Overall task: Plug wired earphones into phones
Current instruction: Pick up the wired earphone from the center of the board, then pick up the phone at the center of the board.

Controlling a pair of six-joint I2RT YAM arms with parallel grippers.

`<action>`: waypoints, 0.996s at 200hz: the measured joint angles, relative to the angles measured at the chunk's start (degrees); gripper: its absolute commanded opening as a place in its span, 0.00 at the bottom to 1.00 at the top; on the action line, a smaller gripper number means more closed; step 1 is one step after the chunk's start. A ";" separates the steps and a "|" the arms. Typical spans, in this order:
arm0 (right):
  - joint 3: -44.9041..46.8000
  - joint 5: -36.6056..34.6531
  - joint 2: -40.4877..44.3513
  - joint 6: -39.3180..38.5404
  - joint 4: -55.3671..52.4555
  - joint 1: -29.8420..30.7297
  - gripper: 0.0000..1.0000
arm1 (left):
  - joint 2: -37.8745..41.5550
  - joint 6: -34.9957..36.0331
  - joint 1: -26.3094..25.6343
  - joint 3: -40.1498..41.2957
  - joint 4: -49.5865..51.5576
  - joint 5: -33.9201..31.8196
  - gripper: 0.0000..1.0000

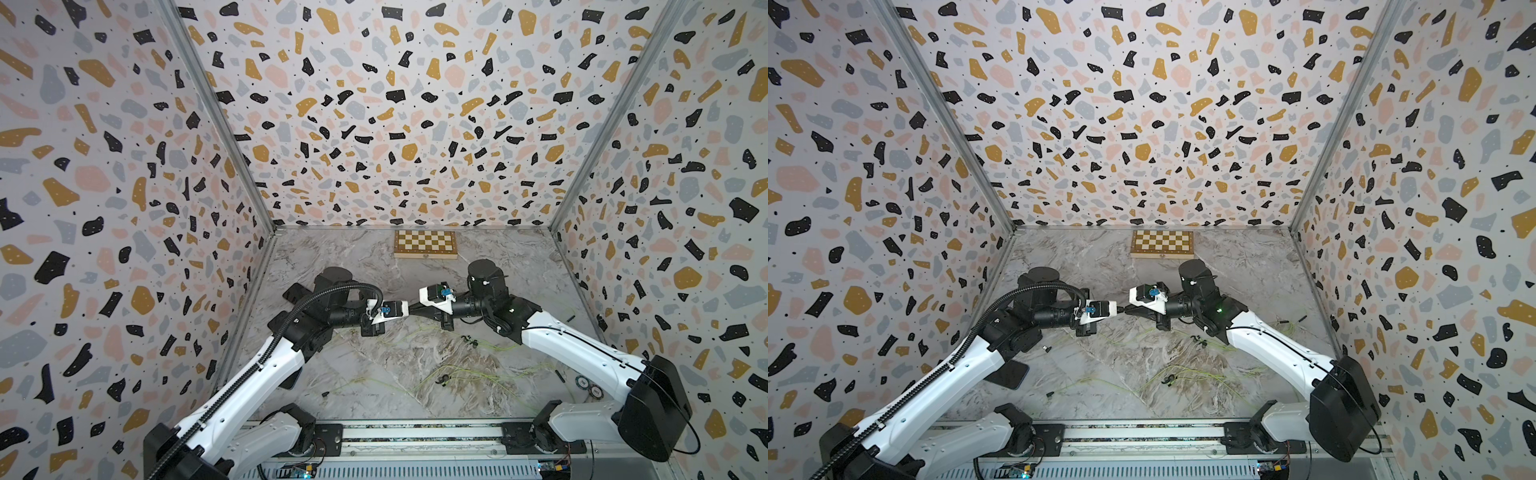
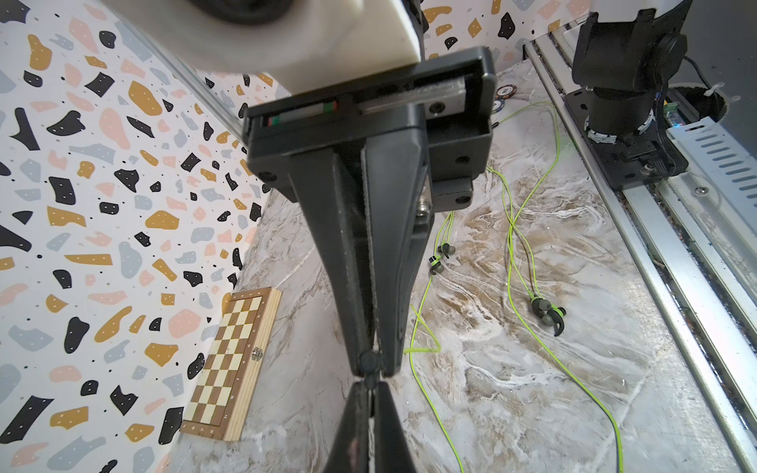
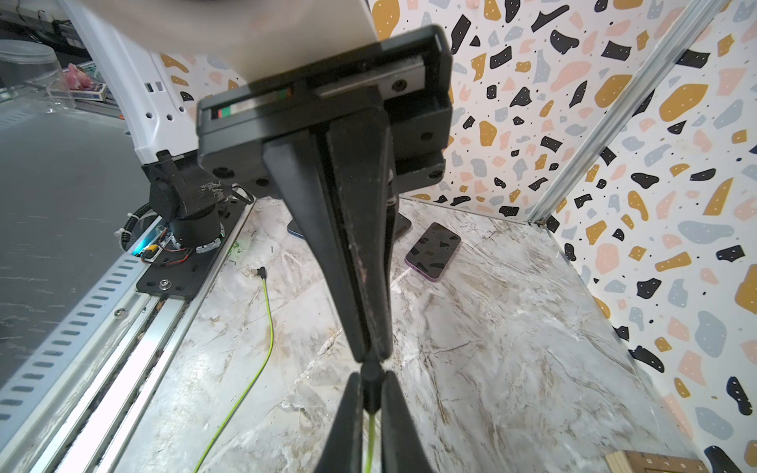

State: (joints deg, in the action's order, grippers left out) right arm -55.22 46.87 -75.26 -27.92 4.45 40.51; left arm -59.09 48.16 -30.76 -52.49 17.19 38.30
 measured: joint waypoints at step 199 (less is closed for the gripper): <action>9.94 -20.92 -4.57 26.29 24.74 -6.93 0.00 | -15.06 -80.46 32.00 -8.46 15.85 -46.07 0.97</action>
State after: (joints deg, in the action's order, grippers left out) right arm -45.28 25.96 -79.83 -1.63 29.19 33.58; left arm -74.15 -32.29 1.23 -60.95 33.04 -7.77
